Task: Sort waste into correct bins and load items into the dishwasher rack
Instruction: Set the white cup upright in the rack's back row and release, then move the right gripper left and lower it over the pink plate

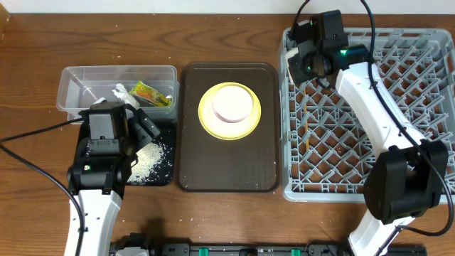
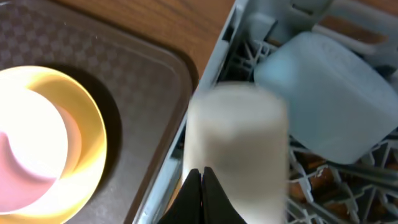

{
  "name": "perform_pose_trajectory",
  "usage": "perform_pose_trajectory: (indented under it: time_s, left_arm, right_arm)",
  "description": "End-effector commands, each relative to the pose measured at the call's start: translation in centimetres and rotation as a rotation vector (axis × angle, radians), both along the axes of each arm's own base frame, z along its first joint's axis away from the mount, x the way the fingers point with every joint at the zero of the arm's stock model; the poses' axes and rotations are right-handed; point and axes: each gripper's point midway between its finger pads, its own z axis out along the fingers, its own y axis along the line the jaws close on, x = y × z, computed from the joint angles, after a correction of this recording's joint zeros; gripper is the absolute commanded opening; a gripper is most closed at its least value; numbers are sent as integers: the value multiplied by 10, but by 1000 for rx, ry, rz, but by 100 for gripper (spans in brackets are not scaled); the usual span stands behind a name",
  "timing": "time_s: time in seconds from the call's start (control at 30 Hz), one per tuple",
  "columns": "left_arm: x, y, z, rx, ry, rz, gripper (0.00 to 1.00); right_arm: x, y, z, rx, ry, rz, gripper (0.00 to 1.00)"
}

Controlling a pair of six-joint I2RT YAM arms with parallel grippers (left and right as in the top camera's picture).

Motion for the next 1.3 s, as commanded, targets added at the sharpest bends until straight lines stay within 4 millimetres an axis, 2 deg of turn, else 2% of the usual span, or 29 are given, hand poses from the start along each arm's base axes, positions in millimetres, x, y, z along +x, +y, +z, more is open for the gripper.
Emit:
perform_pose_trajectory:
  time_s: [0.0, 0.27, 0.47, 0.6, 0.73, 1.03, 1.1, 1.17, 1.27]
  left_arm:
    - [2, 3, 6, 12, -11, 8, 95]
    - [2, 3, 6, 12, -11, 7, 95]
    - [2, 3, 6, 12, -11, 8, 95]
    - [2, 3, 6, 12, -11, 7, 95]
    - [2, 3, 6, 12, -12, 8, 95]
    - [2, 3, 6, 12, -11, 8, 95]
    - [2, 3, 6, 12, -11, 7, 95]
    - [2, 3, 6, 12, -11, 7, 95]
    - [2, 3, 6, 12, -12, 7, 95]
  right_arm:
    - [-2, -5, -6, -13, 24, -21, 1]
    - [-8, -16, -8, -64, 46, -48, 1]
    - [-18, -4, 8, -52, 29, -18, 1]
    - [-35, 30, 11, -9, 56, 71, 2]
    - [-59, 76, 9, 25, 88, 185, 4]
    - [-108, 166, 4, 22, 72, 406, 8]
    - [-116, 179, -2, 6, 65, 437, 12]
    - [-119, 186, -10, -37, 46, 443, 18]
    - [-120, 192, -25, -88, 17, 444, 20]
